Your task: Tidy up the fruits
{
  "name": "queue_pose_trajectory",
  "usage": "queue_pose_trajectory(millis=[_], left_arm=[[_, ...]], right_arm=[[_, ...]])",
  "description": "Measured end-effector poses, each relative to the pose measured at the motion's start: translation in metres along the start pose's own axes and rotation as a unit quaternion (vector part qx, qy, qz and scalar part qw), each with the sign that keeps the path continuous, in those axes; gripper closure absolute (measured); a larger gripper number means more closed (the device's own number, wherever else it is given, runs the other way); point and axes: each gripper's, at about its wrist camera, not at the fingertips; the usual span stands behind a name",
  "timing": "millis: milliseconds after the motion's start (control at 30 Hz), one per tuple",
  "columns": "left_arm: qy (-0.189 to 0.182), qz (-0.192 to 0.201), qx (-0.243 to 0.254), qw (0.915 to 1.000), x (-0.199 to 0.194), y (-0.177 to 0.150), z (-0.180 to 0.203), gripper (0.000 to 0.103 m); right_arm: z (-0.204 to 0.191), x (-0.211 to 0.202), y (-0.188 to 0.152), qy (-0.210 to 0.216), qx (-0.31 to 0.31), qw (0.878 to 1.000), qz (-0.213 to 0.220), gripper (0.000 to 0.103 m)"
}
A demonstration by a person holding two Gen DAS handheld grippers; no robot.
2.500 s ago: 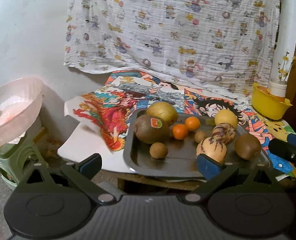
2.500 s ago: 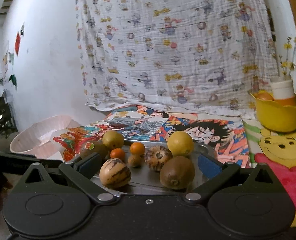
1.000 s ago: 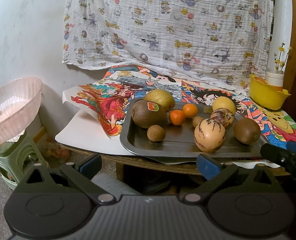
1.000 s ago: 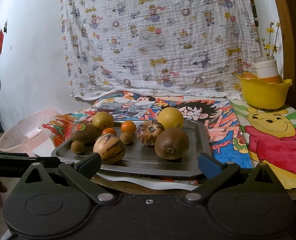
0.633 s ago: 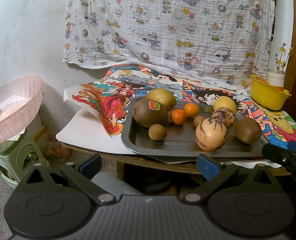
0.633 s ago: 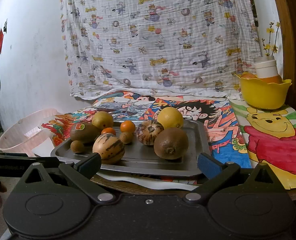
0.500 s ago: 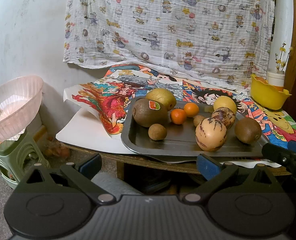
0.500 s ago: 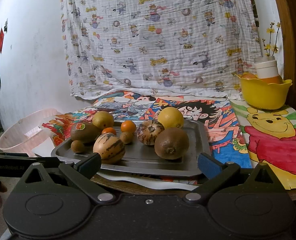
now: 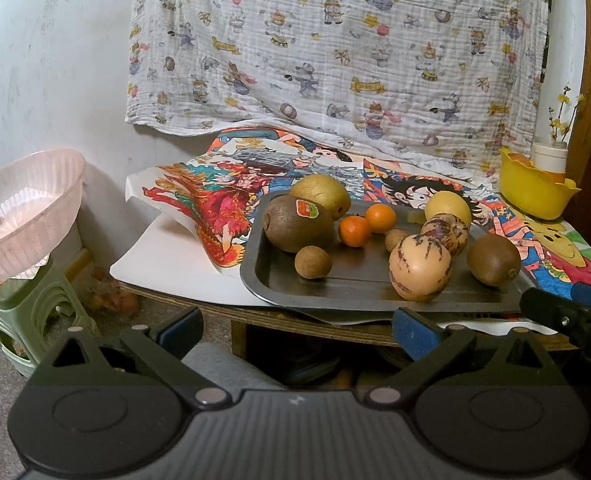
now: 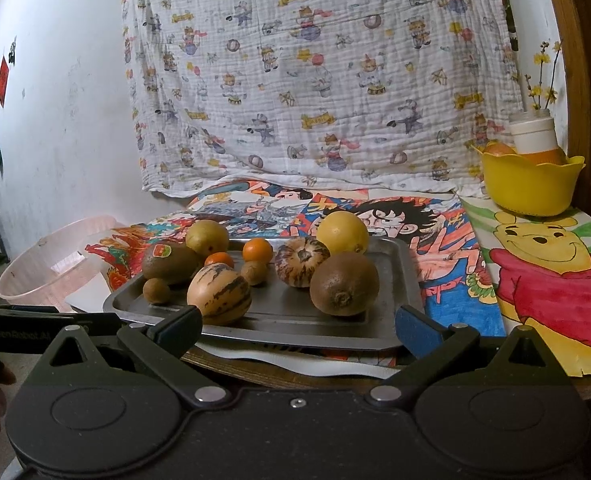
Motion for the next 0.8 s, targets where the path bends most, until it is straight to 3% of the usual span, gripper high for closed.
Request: queue_pose_trajectory(millis=[800], left_arm=[[-0.005,-0.01,-0.009,0.9999,0.0016,-0.0013,0.0028,0.001]], right_arm=[[-0.0009,0.001,-0.0021,0.002,-0.001,1.0,-0.004,0.001]])
Point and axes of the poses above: each gripper's, at about its wrist camera, not at the fingertips, and x roughly the way its jaws point, z to its right, y to its top, and after that the axes turned 12 degrees about x, right-handed
